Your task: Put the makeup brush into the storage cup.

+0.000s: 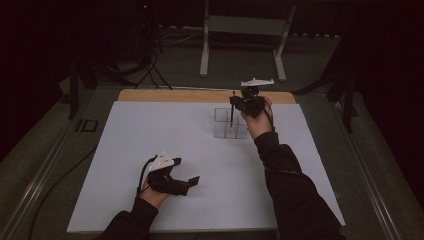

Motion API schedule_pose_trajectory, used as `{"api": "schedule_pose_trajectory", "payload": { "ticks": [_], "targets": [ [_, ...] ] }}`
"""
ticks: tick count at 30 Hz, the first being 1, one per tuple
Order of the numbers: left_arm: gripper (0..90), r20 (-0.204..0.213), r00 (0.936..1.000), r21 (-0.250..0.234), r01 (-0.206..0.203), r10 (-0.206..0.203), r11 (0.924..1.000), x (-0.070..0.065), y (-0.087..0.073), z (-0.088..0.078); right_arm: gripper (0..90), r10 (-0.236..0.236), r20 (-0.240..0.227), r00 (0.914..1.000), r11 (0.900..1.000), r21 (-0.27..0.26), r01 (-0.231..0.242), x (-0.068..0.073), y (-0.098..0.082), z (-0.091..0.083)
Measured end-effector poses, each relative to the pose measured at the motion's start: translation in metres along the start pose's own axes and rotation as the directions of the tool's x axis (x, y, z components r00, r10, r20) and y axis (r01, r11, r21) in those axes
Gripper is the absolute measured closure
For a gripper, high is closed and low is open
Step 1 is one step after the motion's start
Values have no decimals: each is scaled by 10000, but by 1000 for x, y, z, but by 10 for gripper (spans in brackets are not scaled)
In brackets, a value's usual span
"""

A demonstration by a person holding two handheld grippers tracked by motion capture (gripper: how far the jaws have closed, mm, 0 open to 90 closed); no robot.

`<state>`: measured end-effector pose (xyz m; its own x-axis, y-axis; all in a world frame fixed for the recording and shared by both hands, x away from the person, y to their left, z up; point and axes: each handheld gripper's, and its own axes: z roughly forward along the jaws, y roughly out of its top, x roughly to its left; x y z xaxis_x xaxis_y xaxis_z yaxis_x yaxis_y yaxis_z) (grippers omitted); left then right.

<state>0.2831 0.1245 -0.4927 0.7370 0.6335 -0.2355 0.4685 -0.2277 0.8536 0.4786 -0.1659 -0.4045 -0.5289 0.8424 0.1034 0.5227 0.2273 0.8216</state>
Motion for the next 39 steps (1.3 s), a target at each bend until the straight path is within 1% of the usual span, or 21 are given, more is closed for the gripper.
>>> {"api": "schedule_pose_trajectory", "payload": {
  "ticks": [8,16,20,30,31,32,33,37,39],
  "targets": [
    [33,-16,10000,-14,7,-7,10000,0,0,0,844,76,-57,10000,9997,224,-74,-2,-7,5],
    [33,1,10000,-11,17,-17,10000,0,0,0,842,274,-96,9996,9991,323,-271,-6,-13,8],
    [33,26,10000,16,11,-11,10000,0,0,0,841,420,-101,9991,9979,505,-414,-8,-16,11],
    [33,28,10000,-7,9,-9,10000,1,0,0,834,488,-140,9987,9940,992,-472,-9,-23,19],
    [32,9,10000,-9,3,-3,10000,1,0,0,831,418,-25,9991,9943,983,-413,-9,-24,19],
    [32,36,10000,-9,14,-14,10000,1,0,0,792,394,35,9992,9946,963,-395,-8,-23,19],
    [32,32,10000,-17,36,-36,10000,1,0,0,700,446,-29,9990,9950,900,-442,-8,-23,19],
    [32,49,10000,-5,57,-57,10000,0,0,1,547,535,116,9985,9965,644,-541,-9,-17,13],
    [32,75,9999,20,68,-68,10000,0,0,1,482,552,26,9985,9967,587,-552,-10,-14,10]
  ]
}}
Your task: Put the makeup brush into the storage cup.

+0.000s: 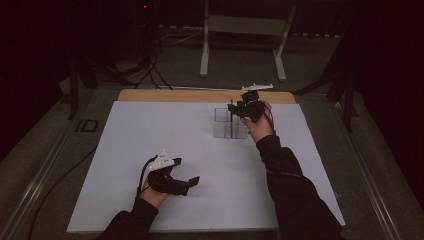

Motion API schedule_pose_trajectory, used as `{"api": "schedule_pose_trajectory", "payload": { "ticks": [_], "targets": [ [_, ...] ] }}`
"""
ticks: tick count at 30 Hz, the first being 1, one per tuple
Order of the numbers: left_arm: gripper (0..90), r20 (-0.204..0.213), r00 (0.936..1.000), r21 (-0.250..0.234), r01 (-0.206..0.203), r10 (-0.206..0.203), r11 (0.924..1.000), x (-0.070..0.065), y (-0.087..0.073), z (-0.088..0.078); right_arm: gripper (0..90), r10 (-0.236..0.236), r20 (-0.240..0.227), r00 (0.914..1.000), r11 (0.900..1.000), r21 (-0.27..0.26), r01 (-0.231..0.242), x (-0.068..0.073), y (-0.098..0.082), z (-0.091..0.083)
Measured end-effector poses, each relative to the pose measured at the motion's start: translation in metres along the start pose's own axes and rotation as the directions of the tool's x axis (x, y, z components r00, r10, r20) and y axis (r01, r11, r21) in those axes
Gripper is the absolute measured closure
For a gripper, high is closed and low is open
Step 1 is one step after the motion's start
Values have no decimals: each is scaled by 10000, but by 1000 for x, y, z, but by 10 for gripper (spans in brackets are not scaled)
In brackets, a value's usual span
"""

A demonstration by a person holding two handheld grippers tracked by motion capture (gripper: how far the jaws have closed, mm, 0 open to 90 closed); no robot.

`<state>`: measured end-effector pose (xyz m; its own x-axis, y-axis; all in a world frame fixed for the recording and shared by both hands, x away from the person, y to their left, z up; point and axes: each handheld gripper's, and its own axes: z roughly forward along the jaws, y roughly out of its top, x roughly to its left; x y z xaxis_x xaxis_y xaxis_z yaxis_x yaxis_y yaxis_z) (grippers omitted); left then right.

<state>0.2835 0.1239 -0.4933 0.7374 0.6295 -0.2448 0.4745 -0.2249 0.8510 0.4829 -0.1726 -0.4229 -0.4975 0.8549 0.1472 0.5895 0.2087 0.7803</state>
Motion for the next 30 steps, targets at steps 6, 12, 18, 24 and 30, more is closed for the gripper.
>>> {"api": "schedule_pose_trajectory", "payload": {
  "ticks": [6,12,18,24,30],
  "targets": [
    [32,88,10000,158,25,-27,9999,0,-1,2,316,-92,-455,9989,9999,-71,89,0,2,-5],
    [32,198,9998,251,-13,8,9997,-1,-1,3,125,-17,-740,9973,10000,80,23,3,2,-8],
    [31,347,9993,388,156,-169,9991,0,-2,4,108,-336,-1045,9940,9994,-18,336,4,1,-17],
    [31,847,9964,566,57,-105,9984,0,-2,8,140,-623,-1160,9913,9980,-205,603,8,-3,-26],
    [27,1233,9918,793,-445,345,9959,-4,1,8,181,-1025,-1340,9857,9927,-766,929,15,-12,-36]
  ]
}}
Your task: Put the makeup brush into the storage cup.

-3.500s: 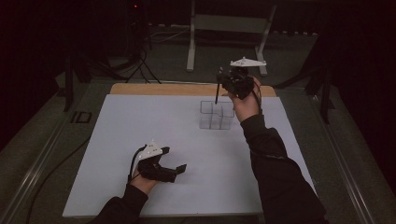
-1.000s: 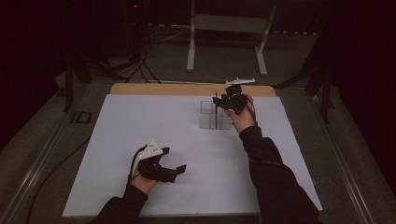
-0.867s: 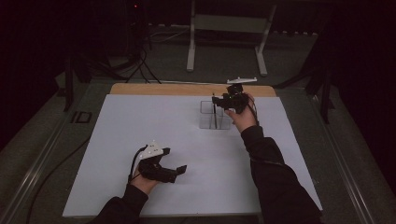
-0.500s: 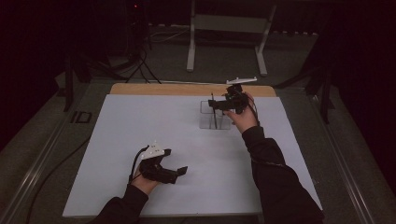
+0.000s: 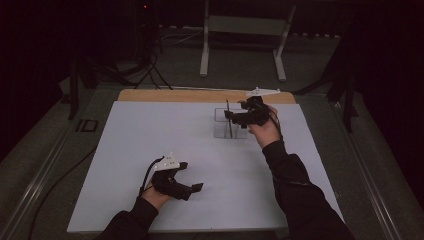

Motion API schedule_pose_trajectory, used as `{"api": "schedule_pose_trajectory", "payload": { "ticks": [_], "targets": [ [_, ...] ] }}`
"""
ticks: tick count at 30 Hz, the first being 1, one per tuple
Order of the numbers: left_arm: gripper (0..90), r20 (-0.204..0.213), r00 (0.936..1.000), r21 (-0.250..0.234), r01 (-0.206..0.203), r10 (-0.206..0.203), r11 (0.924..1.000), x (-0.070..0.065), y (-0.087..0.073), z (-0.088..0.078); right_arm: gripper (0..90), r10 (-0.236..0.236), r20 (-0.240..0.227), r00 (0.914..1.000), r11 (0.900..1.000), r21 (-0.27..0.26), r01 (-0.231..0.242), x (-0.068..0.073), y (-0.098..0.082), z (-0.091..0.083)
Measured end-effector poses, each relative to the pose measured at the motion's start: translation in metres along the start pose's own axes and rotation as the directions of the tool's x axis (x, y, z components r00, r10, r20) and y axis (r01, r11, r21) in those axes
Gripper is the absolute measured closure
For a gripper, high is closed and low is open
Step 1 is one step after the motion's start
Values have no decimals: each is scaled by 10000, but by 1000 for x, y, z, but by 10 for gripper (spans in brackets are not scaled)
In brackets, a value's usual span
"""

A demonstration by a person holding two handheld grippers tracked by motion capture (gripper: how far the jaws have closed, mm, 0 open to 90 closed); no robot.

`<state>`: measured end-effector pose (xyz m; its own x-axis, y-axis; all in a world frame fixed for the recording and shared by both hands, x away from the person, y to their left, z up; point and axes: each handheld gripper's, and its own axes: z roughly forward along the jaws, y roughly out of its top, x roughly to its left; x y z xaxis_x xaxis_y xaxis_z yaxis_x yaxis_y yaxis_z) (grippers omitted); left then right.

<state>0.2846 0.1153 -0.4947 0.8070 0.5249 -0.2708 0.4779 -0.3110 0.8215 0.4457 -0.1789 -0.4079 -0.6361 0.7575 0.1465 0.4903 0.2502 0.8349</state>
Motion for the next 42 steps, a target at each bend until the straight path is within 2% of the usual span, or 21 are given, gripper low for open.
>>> {"api": "schedule_pose_trajectory", "payload": {
  "ticks": [1,4,10,13,15,19,21,25,31,35,39,42],
  "targets": [
    [26,96,9999,86,-29,28,10000,0,1,0,183,-78,-80,9999,10000,21,79,1,-1,-1],
    [26,20,9997,198,-239,238,9995,-2,3,-2,188,-209,-690,9974,9997,83,215,3,-4,-6],
    [26,164,9991,263,-383,378,9989,-1,5,-9,188,-563,-1272,9903,9984,-117,553,8,-19,-12],
    [26,178,9990,356,-419,413,9985,1,5,-15,157,-585,-1346,9892,9982,82,601,12,-31,-15],
    [26,101,9988,355,-475,472,9982,1,5,-20,145,-701,-1212,9901,9973,138,723,15,-37,-18],
    [26,1,9990,303,-450,450,9985,3,1,-28,138,-866,-1165,9894,9962,-4,872,18,-52,-26],
    [27,-42,9996,269,-280,281,9992,7,-2,-31,134,-869,-1284,9879,9961,62,884,19,-60,-29],
    [27,-149,9998,227,-127,131,9997,12,-6,-38,134,-868,-1127,9898,9961,75,882,21,-75,-36],
    [27,-480,9986,142,-194,201,9997,19,-15,-49,142,-768,-1106,9909,9969,108,785,21,-95,-44],
    [27,-466,9989,-21,-85,84,10000,25,-21,-55,146,-813,-1105,9905,9967,-48,812,21,-105,-51],
    [27,-465,9989,-82,-119,115,9999,30,-27,-60,150,-983,-1023,9899,9950,58,994,22,-118,-55],
    [27,-338,9994,-213,-104,97,9997,32,-30,-64,150,-960,-1127,9890,9951,119,979,21,-130,-57]
  ]
}}
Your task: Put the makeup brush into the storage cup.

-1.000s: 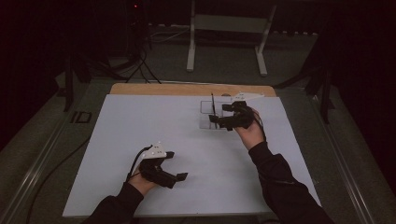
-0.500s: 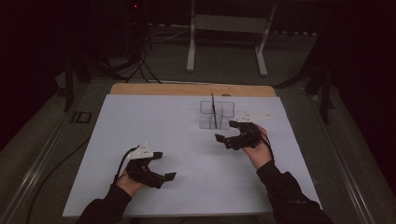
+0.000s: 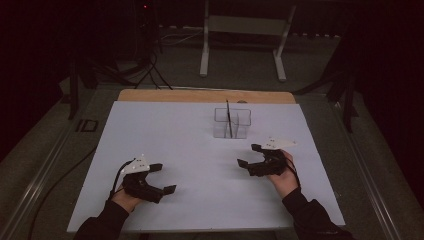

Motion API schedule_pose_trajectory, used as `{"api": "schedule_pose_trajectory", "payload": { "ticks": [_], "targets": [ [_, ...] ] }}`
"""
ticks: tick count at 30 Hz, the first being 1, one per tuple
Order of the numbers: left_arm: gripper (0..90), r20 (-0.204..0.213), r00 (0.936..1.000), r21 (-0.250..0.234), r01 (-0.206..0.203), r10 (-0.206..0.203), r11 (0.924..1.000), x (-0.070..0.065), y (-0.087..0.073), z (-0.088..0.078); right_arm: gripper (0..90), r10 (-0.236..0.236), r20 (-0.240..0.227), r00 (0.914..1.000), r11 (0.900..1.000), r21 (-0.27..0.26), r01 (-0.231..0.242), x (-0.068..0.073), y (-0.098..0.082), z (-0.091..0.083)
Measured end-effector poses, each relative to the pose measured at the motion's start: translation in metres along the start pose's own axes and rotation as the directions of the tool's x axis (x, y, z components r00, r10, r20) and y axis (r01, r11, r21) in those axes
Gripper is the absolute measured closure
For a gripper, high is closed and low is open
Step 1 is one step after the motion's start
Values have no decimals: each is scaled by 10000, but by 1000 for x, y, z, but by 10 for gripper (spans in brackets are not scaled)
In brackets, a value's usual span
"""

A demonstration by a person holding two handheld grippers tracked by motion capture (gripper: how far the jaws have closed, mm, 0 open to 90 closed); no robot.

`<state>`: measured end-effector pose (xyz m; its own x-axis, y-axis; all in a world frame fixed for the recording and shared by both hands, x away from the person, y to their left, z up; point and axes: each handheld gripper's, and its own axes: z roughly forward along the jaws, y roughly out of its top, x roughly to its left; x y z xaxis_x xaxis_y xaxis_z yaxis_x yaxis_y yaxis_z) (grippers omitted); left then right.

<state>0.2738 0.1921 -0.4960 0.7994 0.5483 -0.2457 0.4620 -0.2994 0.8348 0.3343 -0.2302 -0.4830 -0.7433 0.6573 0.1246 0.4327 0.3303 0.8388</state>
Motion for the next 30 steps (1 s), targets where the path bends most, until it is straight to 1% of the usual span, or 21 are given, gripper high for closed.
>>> {"api": "schedule_pose_trajectory", "payload": {
  "ticks": [1,3,4,5,7,9,11,12,13,16,18,21,22,26,28,30],
  "targets": [
    [27,14,10000,-132,-84,84,9999,0,-1,-1,150,-46,-42,10000,10000,32,46,0,-3,-1],
    [27,-53,9998,-141,-202,201,9997,0,-3,-4,149,-6,-158,9999,10000,66,7,0,-10,-4],
    [28,-53,9998,-141,-202,201,9997,0,-3,-4,149,-6,-158,9999,10000,66,7,0,-10,-4],
    [27,-208,9993,-218,-309,305,9993,-1,-6,-6,149,-58,-141,9999,9999,117,59,0,-18,-9],
    [27,-329,9986,-232,-415,407,9989,-2,-9,-8,150,-34,-88,10000,9998,196,36,0,-23,-12],
    [27,-428,9983,-105,-399,395,9991,-1,-11,-10,150,-53,26,10000,9999,132,52,0,-29,-18],
    [27,-475,9982,-64,-366,363,9993,-1,-13,-12,150,-48,189,9998,9996,280,43,-2,-33,-23],
    [27,-491,9982,-64,-339,336,9994,-1,-14,-12,152,-31,270,9996,9997,260,24,-3,-36,-27],
    [27,-522,9981,-96,-332,327,9994,0,-15,-14,152,14,257,9997,9996,275,-21,-3,-38,-29],
    [27,-642,9970,-59,-431,426,9991,0,-17,-17,153,49,401,9992,9993,366,-63,-6,-47,-37],
    [27,-706,9966,-84,-423,416,9991,1,-20,-21,153,102,562,9984,9992,390,-124,-7,-50,-41],
    [27,-806,9961,-199,-386,369,9991,3,-24,-27,153,-8,605,9982,9995,303,-10,-7,-54,-47],
    [27,-874,9954,-215,-419,399,9989,4,-24,-28,153,29,588,9983,9994,336,-49,-7,-55,-48],
    [27,-993,9947,-363,-302,264,9989,6,-26,-34,152,109,521,9986,9984,542,-137,-6,-61,-47],
    [27,-1068,9940,-385,-277,235,9989,7,-28,-36,152,99,490,9988,9985,536,-125,-6,-63,-48],
    [27,-1091,9940,-463,-173,122,9988,8,-29,-37,152,97,498,9987,9987,489,-121,-6,-64,-49]
  ]
}}
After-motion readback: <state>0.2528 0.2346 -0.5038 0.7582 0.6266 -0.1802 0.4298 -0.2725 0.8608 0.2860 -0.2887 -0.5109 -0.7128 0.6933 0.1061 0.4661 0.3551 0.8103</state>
